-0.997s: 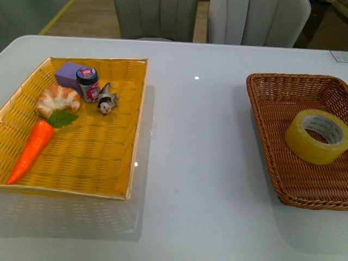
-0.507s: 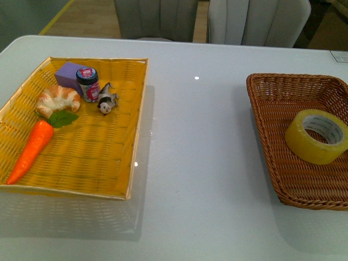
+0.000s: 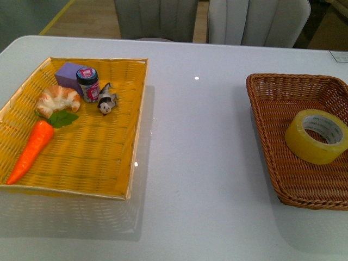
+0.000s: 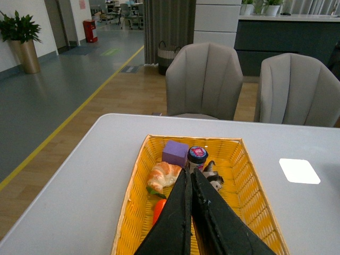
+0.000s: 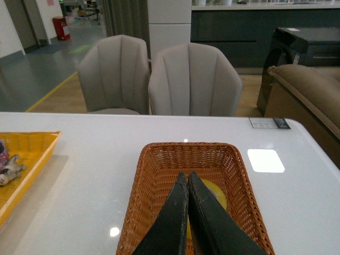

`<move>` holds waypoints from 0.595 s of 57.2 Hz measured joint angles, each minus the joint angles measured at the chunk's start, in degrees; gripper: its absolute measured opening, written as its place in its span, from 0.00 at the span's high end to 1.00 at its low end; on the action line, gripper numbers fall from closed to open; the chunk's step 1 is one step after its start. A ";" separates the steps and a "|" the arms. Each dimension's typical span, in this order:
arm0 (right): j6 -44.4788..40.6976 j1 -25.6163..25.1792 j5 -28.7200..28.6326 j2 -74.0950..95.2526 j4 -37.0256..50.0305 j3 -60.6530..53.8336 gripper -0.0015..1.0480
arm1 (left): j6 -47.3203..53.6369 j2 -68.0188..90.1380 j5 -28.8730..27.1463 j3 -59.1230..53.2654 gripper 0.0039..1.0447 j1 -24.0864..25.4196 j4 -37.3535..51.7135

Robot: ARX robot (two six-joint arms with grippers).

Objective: Move tape to another basket

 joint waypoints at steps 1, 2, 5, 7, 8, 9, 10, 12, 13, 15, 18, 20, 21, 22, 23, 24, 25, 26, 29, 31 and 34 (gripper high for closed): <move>0.00 0.00 0.02 0.00 -0.02 0.00 0.98 | 0.00 0.00 0.00 0.00 0.99 0.00 0.00; 0.00 0.00 0.00 -0.02 -0.04 0.00 0.98 | 0.02 0.00 0.00 0.00 0.99 0.00 0.00; 0.00 0.00 0.00 -0.09 -0.09 0.00 0.98 | 0.00 0.00 0.00 0.00 0.99 0.00 0.00; 0.00 0.00 0.00 -0.09 -0.11 0.00 0.98 | 0.00 0.00 0.00 0.00 0.99 0.00 0.00; 0.00 0.00 0.00 -0.09 -0.11 0.00 0.98 | 0.00 0.00 0.00 0.00 0.99 0.00 0.00; 0.00 0.00 0.00 -0.11 -0.11 0.00 0.98 | 0.00 0.00 0.00 0.00 0.99 0.00 0.00; 0.00 0.00 0.00 -0.11 -0.11 0.00 0.98 | 0.00 0.00 0.00 0.00 0.99 0.00 0.00; -0.02 0.00 0.00 -0.15 -0.11 0.00 0.98 | 0.00 0.00 0.00 0.00 0.99 0.00 0.00; -0.11 0.00 0.00 -0.17 -0.11 0.00 0.96 | 0.00 0.00 0.00 0.00 0.99 0.00 0.00; -0.11 0.00 0.00 -0.17 -0.11 0.00 0.89 | 0.00 0.00 0.00 0.00 0.99 0.00 0.00; -0.11 0.00 0.00 -0.17 -0.11 0.00 0.81 | 0.00 0.00 0.00 0.00 0.90 0.00 0.00; -0.11 0.00 0.00 -0.17 -0.11 0.00 0.74 | 0.00 0.00 0.00 0.00 0.85 0.00 0.00; -0.11 0.00 0.00 -0.17 -0.11 0.00 0.71 | 0.00 0.00 0.00 0.00 0.80 0.00 0.00; -0.11 0.00 0.00 -0.20 -0.13 0.00 0.66 | 0.00 0.00 0.00 0.00 0.75 0.00 0.00; -0.11 0.00 0.00 -0.20 -0.11 0.00 0.61 | 0.00 0.00 0.00 0.00 0.71 0.00 0.00; -0.11 0.00 0.00 -0.20 -0.13 0.00 0.58 | 0.00 0.00 0.00 0.00 0.66 0.00 0.00; -0.11 0.00 0.00 -0.20 -0.11 0.00 0.53 | 0.00 0.00 0.00 0.00 0.63 0.00 0.00; -0.11 0.00 0.00 -0.20 -0.11 0.00 0.49 | 0.00 0.00 0.00 0.00 0.59 0.00 0.00; -0.11 0.00 0.00 -0.20 -0.13 0.00 0.39 | 0.00 0.00 0.00 0.00 0.47 0.00 0.00; -0.11 0.00 0.00 -0.20 -0.13 0.00 0.31 | 0.00 0.00 0.00 0.00 0.41 0.00 0.00; -0.11 0.00 0.00 -0.20 -0.13 0.00 0.23 | 0.00 0.00 0.00 0.00 0.32 0.00 0.00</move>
